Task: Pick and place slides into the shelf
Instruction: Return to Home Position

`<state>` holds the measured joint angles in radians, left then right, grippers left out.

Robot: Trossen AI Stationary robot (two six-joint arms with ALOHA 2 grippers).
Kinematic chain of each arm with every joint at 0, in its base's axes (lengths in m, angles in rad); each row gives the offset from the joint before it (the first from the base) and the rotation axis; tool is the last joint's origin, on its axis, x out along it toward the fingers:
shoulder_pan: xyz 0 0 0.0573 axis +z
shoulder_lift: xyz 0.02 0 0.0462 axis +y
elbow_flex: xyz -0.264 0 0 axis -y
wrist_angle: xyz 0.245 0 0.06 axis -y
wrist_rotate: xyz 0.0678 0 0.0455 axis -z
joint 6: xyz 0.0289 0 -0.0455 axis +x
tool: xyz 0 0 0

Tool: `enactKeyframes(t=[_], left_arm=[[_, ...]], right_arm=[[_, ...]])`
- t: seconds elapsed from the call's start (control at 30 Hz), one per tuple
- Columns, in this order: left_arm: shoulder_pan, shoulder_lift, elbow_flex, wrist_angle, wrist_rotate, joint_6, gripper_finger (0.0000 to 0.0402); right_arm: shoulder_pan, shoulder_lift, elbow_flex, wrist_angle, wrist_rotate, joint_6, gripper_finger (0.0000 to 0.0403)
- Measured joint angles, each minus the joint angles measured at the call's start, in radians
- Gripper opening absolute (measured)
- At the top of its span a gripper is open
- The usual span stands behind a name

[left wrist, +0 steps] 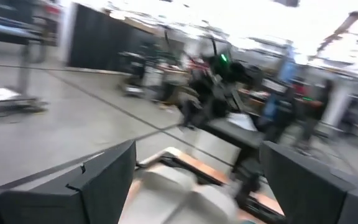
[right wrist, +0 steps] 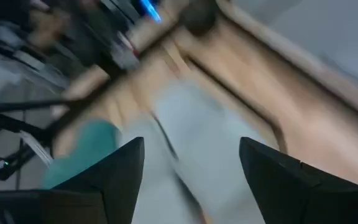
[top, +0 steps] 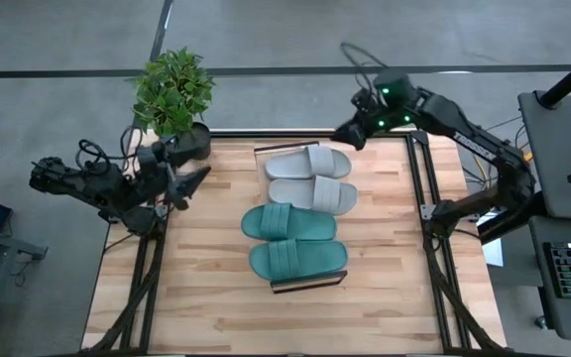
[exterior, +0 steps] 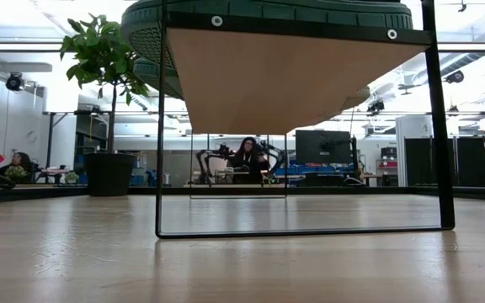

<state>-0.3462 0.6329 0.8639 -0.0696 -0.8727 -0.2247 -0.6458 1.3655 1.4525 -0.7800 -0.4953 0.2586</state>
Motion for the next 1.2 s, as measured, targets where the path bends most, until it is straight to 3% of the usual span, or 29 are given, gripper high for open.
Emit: enactKeyframes(t=[0.07, 0.2, 0.4, 0.57, 0.77, 0.9, 1.0, 1.2], left_arm=[[0.0, 0.009, 0.003, 0.001, 0.059, 0.004, 0.032], [0.0, 0.017, 0.017, -0.002, 0.138, 0.004, 0.0286], [0.03, 0.062, 0.051, 0.0, 0.327, 0.001, 0.0208], [0.13, 0.127, 0.097, 0.002, 0.462, 0.058, 0.0124], [0.278, 0.168, 0.126, -0.011, 0.453, 0.181, 0.0014], [0.331, 0.099, 0.122, 0.001, 0.413, 0.255, 0.0007], [0.332, 0.034, 0.108, -0.088, 0.416, 0.347, 0.0001], [0.331, -0.06, 0.042, -0.297, 0.419, 0.26, 0.0]], right_arm=[[0.04, -0.034, 0.0, 0.129, 0.019, -0.02, 0.0246], [0.147, -0.095, 0.0, 0.296, 0.159, -0.107, 0.0226], [0.262, -0.164, 0.0, 0.314, 0.36, -0.195, 0.0202], [0.274, -0.176, 0.0, 0.313, 0.368, -0.171, 0.0191], [0.281, -0.168, -0.004, 0.276, 0.368, -0.128, 0.0187], [0.309, -0.166, -0.01, 0.254, 0.366, -0.101, 0.0187], [0.343, -0.166, -0.013, 0.261, 0.369, -0.101, 0.0185], [0.397, -0.166, -0.017, 0.261, 0.469, -0.082, 0.0182]])
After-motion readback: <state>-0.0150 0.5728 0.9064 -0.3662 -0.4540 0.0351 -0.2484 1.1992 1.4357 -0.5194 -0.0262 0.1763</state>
